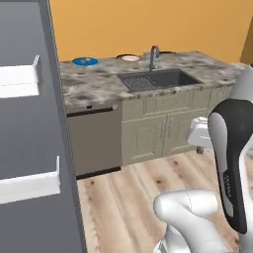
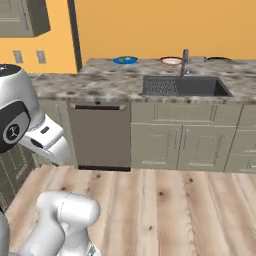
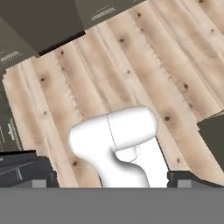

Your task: Place two dumplings into each of the tupperware containers and then place the containers in the fridge.

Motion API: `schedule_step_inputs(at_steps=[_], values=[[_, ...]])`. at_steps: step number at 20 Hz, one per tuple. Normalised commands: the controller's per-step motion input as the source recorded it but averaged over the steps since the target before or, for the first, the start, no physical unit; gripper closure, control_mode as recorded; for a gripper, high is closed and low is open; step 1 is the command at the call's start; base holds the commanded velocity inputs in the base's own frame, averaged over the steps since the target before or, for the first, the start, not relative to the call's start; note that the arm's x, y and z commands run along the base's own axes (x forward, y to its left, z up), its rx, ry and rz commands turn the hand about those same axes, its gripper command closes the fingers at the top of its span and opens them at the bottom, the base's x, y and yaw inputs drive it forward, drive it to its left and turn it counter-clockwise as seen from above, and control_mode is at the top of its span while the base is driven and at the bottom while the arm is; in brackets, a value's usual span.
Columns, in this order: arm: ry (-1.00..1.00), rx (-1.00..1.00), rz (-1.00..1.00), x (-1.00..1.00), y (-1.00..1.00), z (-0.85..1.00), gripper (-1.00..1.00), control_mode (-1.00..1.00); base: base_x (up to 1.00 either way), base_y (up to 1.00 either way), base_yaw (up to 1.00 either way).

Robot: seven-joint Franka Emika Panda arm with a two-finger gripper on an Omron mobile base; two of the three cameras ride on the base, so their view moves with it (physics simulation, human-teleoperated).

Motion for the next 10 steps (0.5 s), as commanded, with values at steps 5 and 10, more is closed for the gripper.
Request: schedule_step_inputs(at_steps=[5, 10], values=[[0.00, 0.00, 0.00, 0.00, 0.00, 0.00, -1.00, 1.00, 0.08, 0.27, -0.93], [0.00, 0.00, 0.00, 0.00, 0.00, 0.00, -1.00, 1.00, 0.67, 0.69, -0.72]])
